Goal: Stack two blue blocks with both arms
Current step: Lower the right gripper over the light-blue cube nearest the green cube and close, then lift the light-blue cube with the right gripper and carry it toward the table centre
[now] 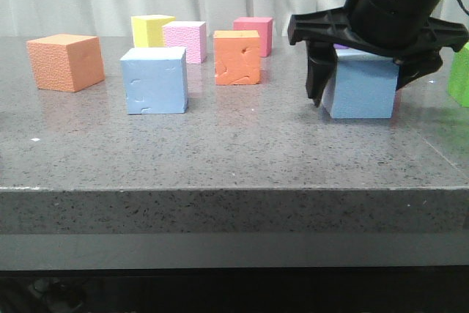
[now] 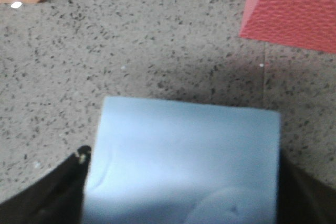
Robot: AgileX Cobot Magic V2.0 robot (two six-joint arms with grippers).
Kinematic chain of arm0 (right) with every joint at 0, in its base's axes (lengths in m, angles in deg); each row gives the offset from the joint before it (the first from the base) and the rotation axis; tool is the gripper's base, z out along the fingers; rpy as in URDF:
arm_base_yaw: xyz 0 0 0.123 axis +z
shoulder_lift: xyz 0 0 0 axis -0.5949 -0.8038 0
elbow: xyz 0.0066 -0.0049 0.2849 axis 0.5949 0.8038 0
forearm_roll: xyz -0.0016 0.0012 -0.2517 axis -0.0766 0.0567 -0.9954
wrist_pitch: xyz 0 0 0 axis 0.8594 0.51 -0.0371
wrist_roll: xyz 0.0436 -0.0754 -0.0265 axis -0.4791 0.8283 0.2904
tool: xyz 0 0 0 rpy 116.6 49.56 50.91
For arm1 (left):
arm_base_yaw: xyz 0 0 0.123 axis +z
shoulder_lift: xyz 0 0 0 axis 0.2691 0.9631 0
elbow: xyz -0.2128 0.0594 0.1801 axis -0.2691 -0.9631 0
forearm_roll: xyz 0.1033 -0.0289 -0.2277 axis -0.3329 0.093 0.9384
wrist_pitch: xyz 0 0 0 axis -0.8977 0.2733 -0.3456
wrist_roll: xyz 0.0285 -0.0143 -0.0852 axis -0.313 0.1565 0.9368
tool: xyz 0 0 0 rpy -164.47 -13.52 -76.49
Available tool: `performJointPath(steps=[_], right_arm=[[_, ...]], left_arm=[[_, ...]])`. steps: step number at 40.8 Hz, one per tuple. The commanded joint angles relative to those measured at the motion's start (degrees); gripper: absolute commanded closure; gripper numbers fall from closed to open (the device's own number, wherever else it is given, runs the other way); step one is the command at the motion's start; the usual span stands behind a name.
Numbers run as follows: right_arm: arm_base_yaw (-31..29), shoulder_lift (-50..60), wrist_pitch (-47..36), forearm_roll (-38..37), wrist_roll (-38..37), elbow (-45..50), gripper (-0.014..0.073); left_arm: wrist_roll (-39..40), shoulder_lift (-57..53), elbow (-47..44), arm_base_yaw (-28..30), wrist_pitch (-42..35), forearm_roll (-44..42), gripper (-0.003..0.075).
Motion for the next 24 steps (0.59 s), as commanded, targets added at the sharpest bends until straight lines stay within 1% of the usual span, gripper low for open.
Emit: performJointPath(steps=[1, 3, 4, 11, 16, 18, 20, 24], right_arm=[[-0.3, 2.21, -3.29, -1.22, 0.02, -2.02, 0.0186], [-0.3, 2.28, -3.3, -1.22, 0.02, -2.02, 0.0228], [-0.3, 2.34, -3.39, -1.22, 0.02, -2.02, 0.0235], [-0.25, 4.72, -3.38, -1.22, 1.66, -2.45, 0.0231], [0.08, 5.89, -1.45, -0.28, 12.27, -4.72, 0.0231], [0.4, 5.83, -0.16, 0.87, 18.29, -5.91, 0.0231], [0.56, 5.66, 1.4, 3.45, 23.86, -7.1, 0.0231], [0.62, 4.81, 4.71, 13.57, 38.36, -10.35, 0.0231]], left_arm=[[0.34, 0.13, 2.1, -0.41, -4.15, -0.13, 0.0164], [0.34, 0.13, 2.1, -0.41, -4.15, -0.15, 0.0164], [0.34, 0.13, 2.1, -0.41, -4.15, -0.15, 0.0164], [0.34, 0.13, 2.1, -0.41, -4.15, -0.25, 0.0164], [0.34, 0.13, 2.1, -0.41, -4.15, -0.25, 0.0164], [0.34, 0.13, 2.1, -0.41, -4.15, -0.49, 0.0164], [0.24, 0.13, 2.1, -0.41, -4.15, -0.49, 0.0164], [0.24, 0.13, 2.1, -0.41, -4.15, -0.65, 0.0164]])
